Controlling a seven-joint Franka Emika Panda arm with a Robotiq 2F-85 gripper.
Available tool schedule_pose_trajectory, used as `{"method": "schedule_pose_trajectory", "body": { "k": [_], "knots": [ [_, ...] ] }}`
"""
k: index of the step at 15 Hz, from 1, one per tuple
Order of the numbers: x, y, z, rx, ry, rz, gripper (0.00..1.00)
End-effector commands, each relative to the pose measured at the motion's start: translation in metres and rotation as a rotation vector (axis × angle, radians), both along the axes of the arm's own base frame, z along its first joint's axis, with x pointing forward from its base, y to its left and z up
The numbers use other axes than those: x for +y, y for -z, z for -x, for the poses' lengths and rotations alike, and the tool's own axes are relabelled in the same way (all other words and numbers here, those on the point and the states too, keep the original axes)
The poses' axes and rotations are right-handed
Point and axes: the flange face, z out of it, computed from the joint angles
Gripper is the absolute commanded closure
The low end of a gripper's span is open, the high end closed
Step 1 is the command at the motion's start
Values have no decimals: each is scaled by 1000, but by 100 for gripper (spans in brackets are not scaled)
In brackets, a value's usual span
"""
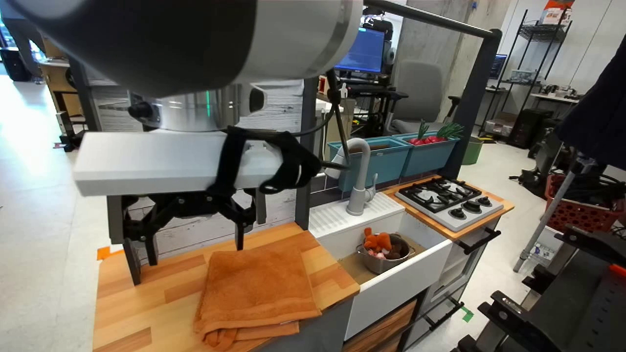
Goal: Put the toys inside the pot in the sink and then wipe the counter with the towel
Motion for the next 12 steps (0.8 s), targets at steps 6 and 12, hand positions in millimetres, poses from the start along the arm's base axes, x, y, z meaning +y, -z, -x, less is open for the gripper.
{"method": "schedule_pose_trajectory", "body": {
  "k": [6, 12],
  "knots": [
    [4, -137, 46, -178, 202, -236, 0],
    [-5, -174, 52, -248, 259, -308, 0]
  ]
}}
